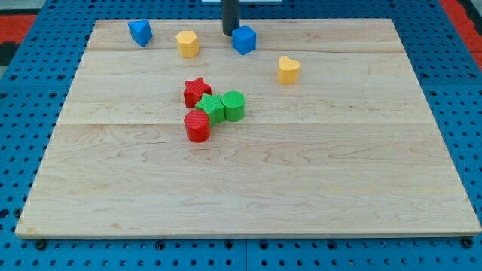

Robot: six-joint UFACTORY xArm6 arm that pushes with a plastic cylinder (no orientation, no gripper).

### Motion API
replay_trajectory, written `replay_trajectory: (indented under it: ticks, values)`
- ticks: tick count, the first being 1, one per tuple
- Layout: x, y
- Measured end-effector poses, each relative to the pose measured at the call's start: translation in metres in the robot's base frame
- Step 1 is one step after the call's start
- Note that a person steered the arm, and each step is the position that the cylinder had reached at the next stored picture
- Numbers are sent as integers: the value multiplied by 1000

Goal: Push the yellow hexagon to the group of blocks

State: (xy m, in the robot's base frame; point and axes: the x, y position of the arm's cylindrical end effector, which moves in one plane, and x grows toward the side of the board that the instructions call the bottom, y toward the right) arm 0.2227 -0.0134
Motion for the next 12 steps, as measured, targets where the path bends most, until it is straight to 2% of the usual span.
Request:
replay_trajectory:
  ticks: [3, 5, 7, 9, 10, 11, 12]
  values:
    - [-28, -47]
    - [-8, -59]
    - [40, -68]
    - [31, -107]
    - [95, -109]
    - [113, -108]
    - [173, -134]
